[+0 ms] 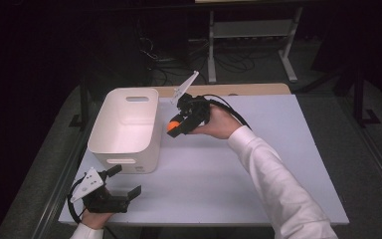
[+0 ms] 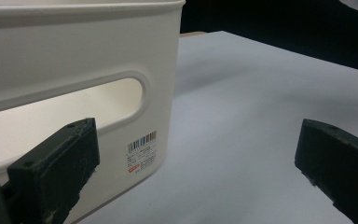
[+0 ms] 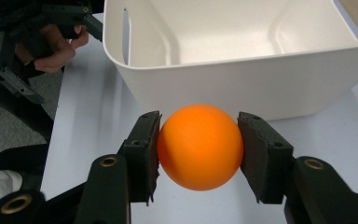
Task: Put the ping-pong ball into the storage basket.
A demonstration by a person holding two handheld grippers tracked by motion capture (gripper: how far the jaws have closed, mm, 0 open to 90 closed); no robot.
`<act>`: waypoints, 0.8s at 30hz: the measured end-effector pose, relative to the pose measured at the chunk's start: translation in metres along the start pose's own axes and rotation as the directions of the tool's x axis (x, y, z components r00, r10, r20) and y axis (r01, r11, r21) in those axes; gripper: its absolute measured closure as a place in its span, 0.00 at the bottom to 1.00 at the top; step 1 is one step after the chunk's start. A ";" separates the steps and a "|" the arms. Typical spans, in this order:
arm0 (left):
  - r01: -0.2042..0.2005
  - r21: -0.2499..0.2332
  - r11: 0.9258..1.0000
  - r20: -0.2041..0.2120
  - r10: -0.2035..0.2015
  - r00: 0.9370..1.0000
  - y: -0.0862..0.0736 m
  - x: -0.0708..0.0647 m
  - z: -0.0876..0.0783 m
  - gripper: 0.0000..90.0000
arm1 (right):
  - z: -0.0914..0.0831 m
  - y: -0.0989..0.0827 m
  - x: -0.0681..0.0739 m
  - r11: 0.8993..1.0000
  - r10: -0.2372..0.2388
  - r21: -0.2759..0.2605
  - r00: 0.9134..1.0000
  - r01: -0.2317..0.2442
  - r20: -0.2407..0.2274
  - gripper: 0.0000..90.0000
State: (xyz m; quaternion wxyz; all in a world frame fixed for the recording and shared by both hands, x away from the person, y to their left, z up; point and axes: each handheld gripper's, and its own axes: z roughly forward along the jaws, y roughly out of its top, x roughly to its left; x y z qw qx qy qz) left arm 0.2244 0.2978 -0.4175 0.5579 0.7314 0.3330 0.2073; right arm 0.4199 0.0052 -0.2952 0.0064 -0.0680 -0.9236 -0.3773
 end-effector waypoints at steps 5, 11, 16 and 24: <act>0.020 -0.004 1.000 0.000 -0.020 1.000 0.000 -0.001 0.000 0.00 | -0.001 0.006 -0.001 1.000 0.001 -0.008 1.000 -0.001 0.004 0.55; 0.019 -0.006 1.000 0.000 -0.019 1.000 0.000 -0.001 0.000 0.00 | -0.004 0.014 0.000 1.000 -0.012 -0.015 1.000 0.012 0.007 0.55; 0.020 -0.007 1.000 0.000 -0.020 1.000 0.000 -0.001 0.000 0.00 | -0.005 0.019 0.002 0.999 -0.020 -0.036 1.000 0.020 0.009 0.55; 0.024 -0.011 1.000 0.001 -0.024 1.000 0.000 -0.001 0.000 0.00 | -0.003 0.029 0.003 0.999 -0.034 -0.037 0.999 0.034 0.008 0.55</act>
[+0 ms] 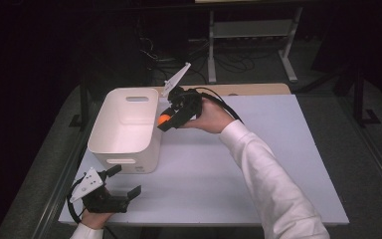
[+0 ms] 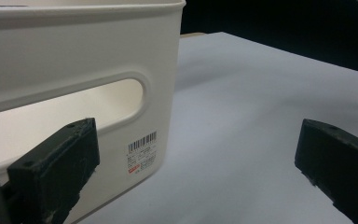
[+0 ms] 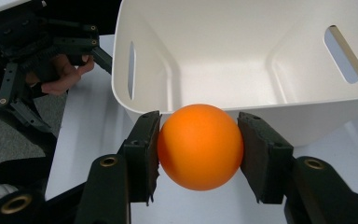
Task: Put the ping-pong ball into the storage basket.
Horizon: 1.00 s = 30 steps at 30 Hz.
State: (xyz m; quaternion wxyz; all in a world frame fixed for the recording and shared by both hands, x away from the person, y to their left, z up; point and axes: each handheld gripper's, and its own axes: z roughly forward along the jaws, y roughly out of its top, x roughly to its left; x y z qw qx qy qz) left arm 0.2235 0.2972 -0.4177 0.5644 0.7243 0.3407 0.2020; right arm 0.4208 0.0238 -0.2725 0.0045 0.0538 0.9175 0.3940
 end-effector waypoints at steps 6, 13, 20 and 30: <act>-0.004 0.003 1.000 0.001 0.004 1.000 0.000 0.000 0.000 0.00 | 0.002 0.004 -0.001 1.000 -0.003 0.006 1.000 0.003 0.001 0.55; -0.001 0.002 1.000 0.001 0.001 1.000 0.000 0.000 -0.001 0.00 | 0.002 0.011 0.000 1.000 -0.011 0.003 1.000 0.011 0.008 0.55; -0.002 0.002 1.000 0.003 0.002 1.000 0.000 0.000 -0.001 0.00 | 0.006 0.019 0.001 1.000 -0.022 0.002 1.000 0.022 -0.002 0.55; -0.016 0.012 1.000 0.006 0.016 1.000 0.000 0.000 0.000 0.00 | 0.012 0.028 0.001 0.999 -0.031 0.010 1.000 0.031 -0.004 0.55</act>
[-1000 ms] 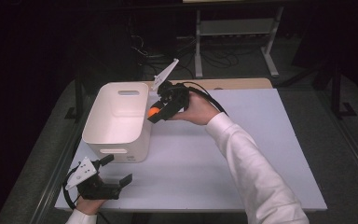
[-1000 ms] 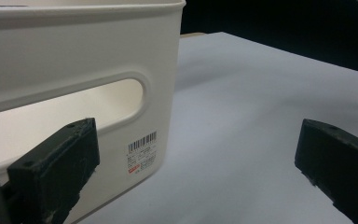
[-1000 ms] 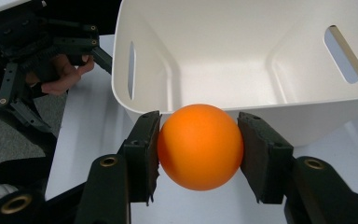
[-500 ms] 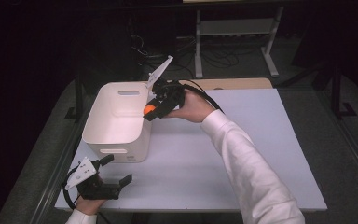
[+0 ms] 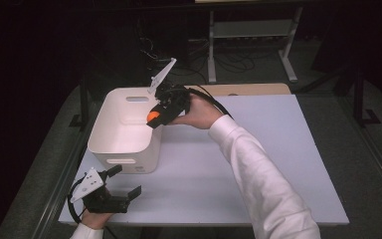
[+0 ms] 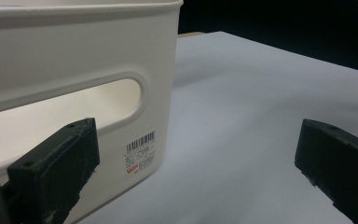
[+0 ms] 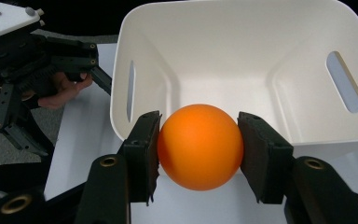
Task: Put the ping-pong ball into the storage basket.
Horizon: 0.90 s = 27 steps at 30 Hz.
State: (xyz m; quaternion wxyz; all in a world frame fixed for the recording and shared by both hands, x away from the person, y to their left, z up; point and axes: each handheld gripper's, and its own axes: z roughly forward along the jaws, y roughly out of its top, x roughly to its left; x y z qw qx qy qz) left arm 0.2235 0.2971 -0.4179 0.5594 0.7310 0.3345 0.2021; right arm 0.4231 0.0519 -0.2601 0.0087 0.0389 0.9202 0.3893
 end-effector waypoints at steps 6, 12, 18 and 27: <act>-0.001 -0.002 1.000 0.001 0.001 1.000 0.000 0.000 0.000 0.00 | 0.004 0.006 0.000 1.000 0.001 0.004 1.000 -0.001 -0.002 0.55; 0.003 -0.005 1.000 0.000 -0.003 1.000 0.000 0.000 -0.001 0.00 | 0.009 0.010 -0.001 1.000 -0.006 0.009 1.000 0.006 -0.008 0.55; 0.000 -0.003 1.000 0.000 0.000 1.000 0.000 0.000 -0.001 0.00 | 0.015 0.014 -0.003 1.000 -0.004 0.007 1.000 0.004 -0.011 0.55; 0.001 0.000 1.000 0.000 -0.001 1.000 0.000 0.000 -0.001 0.00 | 0.028 0.017 -0.006 1.000 -0.001 0.006 1.000 0.001 -0.021 0.55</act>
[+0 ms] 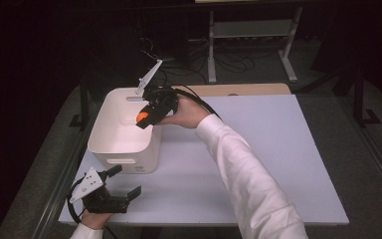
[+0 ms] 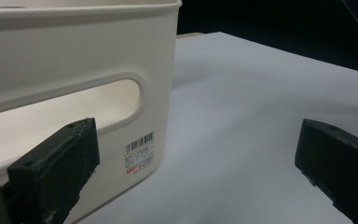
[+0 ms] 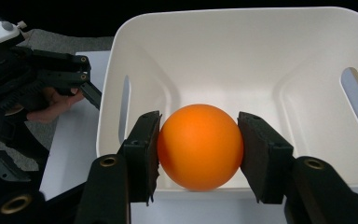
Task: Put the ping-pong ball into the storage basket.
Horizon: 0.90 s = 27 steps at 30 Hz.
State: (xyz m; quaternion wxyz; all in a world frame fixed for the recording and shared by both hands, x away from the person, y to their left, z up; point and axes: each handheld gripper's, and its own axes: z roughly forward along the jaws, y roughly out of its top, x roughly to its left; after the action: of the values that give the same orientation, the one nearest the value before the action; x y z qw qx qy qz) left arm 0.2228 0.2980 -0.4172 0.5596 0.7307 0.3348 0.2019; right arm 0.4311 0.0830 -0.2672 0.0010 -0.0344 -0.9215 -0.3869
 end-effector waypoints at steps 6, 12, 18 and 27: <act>-0.002 0.005 1.000 0.001 0.002 1.000 0.000 0.000 0.000 0.00 | 0.006 0.003 -0.001 1.000 -0.005 0.005 1.000 0.005 -0.006 0.55; 0.006 -0.005 1.000 0.001 -0.006 1.000 0.000 0.000 0.000 0.00 | 0.015 0.003 -0.001 1.000 -0.002 0.014 1.000 0.002 -0.018 0.55; 0.012 -0.010 1.000 -0.001 -0.012 1.000 0.000 0.000 0.000 0.00 | 0.024 0.003 -0.001 1.000 -0.008 0.028 1.000 0.009 -0.028 0.55; 0.020 -0.011 1.000 0.000 -0.020 1.000 0.000 0.000 0.001 0.00 | 0.036 0.004 -0.004 0.999 -0.012 0.034 0.999 0.013 -0.046 0.55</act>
State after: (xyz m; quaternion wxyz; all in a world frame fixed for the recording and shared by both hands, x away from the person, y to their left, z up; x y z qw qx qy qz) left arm 0.2231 0.2976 -0.4174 0.5654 0.7245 0.3409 0.1982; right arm 0.4363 0.1114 -0.2898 0.0203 -0.0197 -0.9279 -0.3718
